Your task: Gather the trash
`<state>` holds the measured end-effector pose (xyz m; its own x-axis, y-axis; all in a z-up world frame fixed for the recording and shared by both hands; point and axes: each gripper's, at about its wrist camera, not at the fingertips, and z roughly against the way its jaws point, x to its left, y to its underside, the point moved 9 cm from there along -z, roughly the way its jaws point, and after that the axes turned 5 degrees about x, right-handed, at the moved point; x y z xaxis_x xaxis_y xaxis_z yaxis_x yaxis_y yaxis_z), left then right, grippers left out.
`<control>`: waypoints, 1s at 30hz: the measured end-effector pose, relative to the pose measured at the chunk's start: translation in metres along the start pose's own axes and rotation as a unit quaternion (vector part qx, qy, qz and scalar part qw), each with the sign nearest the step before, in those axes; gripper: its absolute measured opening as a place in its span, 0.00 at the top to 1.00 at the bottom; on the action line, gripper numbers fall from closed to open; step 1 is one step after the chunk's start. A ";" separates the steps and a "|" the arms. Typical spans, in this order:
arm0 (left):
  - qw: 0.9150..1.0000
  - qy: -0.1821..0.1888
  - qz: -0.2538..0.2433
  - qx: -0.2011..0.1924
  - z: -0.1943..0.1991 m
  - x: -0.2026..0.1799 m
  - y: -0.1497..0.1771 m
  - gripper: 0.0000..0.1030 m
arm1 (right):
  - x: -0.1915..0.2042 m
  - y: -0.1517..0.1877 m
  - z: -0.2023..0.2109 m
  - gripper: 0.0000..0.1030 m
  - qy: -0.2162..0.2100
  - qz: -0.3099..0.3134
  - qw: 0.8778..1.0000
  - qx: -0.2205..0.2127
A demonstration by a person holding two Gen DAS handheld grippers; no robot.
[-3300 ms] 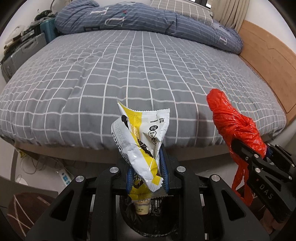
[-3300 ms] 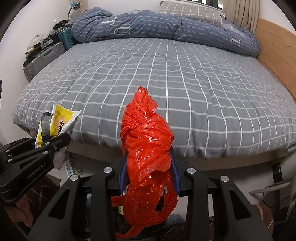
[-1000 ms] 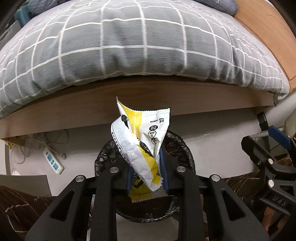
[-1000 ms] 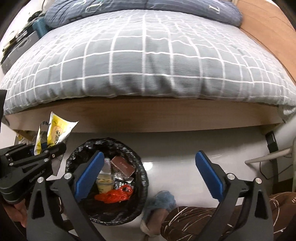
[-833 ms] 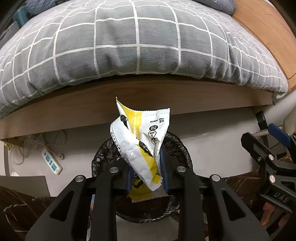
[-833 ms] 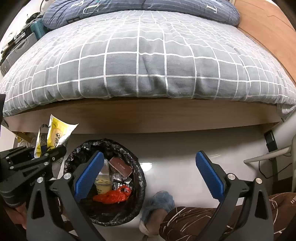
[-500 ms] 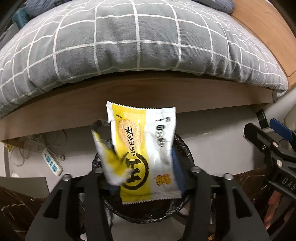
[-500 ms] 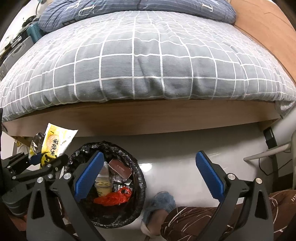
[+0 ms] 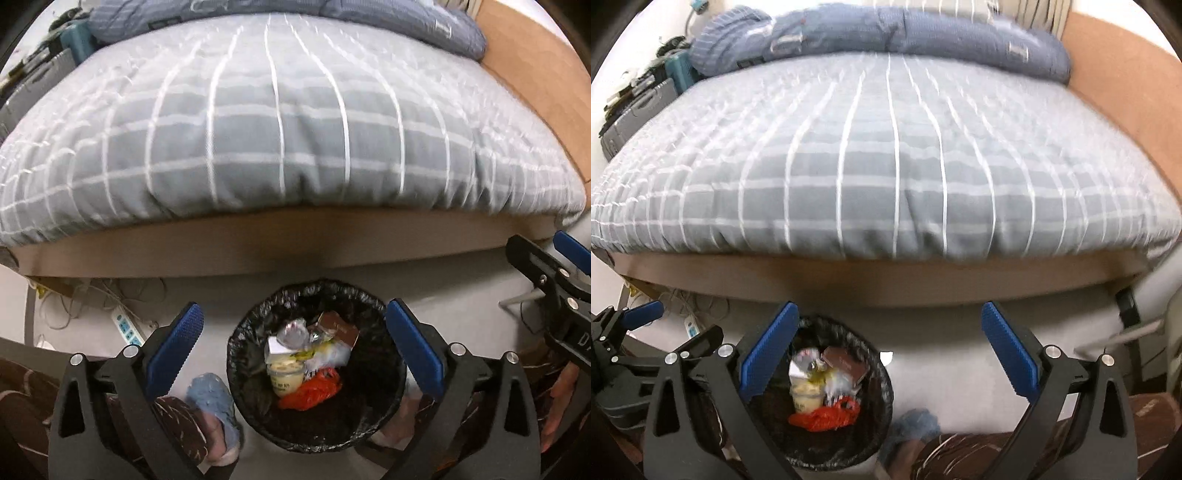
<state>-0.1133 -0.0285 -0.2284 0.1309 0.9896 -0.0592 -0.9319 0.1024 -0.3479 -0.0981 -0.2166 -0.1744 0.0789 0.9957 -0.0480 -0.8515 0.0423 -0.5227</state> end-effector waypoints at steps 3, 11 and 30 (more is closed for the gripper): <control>0.999 -0.012 -0.007 -0.032 0.032 0.004 -0.012 0.06 | 0.006 -0.011 0.023 0.07 -0.006 0.001 1.000 -0.022; 0.996 -0.011 0.007 -0.087 0.113 0.007 -0.040 0.06 | 0.012 -0.031 0.087 0.07 -0.016 0.008 0.998 -0.064; 0.990 -0.015 0.005 -0.141 0.195 0.014 -0.034 0.06 | 0.011 -0.031 0.164 0.07 -0.026 -0.004 0.995 -0.095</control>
<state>-0.1456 0.0016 -0.0345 0.1074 0.9935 -0.0384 -0.8016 0.0637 -0.5944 -0.1563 -0.1938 -0.0189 0.0550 0.9985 -0.0015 -0.7366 0.0395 -0.6751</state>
